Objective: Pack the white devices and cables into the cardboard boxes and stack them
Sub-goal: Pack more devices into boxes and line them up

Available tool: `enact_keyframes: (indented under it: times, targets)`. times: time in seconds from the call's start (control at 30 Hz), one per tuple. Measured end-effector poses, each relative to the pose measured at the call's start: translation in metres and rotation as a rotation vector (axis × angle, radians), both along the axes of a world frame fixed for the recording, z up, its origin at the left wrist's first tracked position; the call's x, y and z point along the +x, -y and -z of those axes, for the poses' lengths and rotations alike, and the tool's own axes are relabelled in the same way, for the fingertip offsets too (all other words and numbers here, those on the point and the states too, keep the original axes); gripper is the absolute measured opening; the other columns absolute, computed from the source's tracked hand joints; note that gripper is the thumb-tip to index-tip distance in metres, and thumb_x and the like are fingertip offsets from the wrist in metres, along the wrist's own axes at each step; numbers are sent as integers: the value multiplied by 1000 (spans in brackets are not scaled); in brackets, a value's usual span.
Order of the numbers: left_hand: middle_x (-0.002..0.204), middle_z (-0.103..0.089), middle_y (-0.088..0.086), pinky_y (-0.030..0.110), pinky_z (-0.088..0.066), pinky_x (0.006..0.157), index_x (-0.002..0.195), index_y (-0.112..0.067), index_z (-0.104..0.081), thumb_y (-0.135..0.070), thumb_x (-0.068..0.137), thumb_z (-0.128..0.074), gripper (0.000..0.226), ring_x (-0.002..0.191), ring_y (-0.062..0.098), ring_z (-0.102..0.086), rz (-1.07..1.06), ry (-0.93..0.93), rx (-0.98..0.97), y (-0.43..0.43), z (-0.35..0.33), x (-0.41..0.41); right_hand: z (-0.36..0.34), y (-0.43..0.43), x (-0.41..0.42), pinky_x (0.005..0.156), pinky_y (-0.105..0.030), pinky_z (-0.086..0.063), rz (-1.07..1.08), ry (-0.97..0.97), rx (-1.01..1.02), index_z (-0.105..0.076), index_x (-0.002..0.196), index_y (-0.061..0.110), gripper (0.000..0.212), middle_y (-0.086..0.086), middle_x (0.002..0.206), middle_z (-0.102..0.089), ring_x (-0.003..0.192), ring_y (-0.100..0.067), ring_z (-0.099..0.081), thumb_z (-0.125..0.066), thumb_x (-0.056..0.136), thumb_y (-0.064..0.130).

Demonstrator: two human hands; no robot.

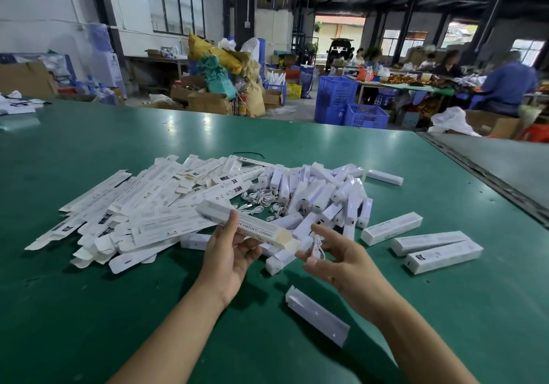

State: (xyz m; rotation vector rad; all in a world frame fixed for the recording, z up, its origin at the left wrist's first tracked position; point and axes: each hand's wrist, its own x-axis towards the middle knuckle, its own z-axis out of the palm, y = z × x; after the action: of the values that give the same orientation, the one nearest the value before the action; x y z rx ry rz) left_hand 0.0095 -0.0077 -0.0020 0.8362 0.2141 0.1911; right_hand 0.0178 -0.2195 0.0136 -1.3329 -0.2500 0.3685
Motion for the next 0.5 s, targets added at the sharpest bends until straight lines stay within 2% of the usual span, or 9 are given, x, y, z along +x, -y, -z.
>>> enact_keyframes:
  times: [0.1,0.23,0.3,0.4,0.47,0.5]
  targets:
    - [71,-71,5,26,-56,52,102,-11,-57,-41,82,-65,37,58,14,-66,24,12,25,2,1,-1,-2,1,-3,88,-29,-57,87,31,-38,-60,128,18,51,-16,123,-60,103,-21,-71,-69,84,-6]
    - [70,-70,5,25,-57,52,103,-10,-59,-42,81,-64,39,57,14,-66,34,10,37,3,3,0,-4,-5,-7,73,-19,-56,224,114,-166,-68,108,29,39,5,111,-65,93,-14,-72,-82,75,15]
    - [69,-70,5,25,-57,51,103,-10,-59,-41,80,-64,39,56,13,-65,36,8,32,4,3,1,-3,-5,-6,70,-19,-56,249,87,-117,-67,106,23,38,8,104,-70,90,-17,-73,-84,73,17]
    - [64,-69,3,24,-55,49,101,-10,-58,-42,78,-64,39,52,12,-64,38,10,25,5,2,2,-4,-4,-5,70,-19,-55,213,148,-158,-73,101,14,25,5,93,-75,85,-13,-71,-80,78,20]
    - [64,-69,2,24,-55,49,102,-10,-59,-42,78,-64,40,52,12,-64,32,8,27,5,3,3,-2,-5,-6,71,-17,-53,196,207,-219,-76,95,19,16,1,84,-75,75,-6,-65,-79,80,19]
    - [65,-69,2,24,-55,50,102,-11,-58,-42,79,-64,40,53,12,-64,28,8,28,5,4,3,-1,-6,-6,74,-18,-54,199,213,-228,-76,95,23,17,-2,86,-76,75,-6,-64,-80,79,17]
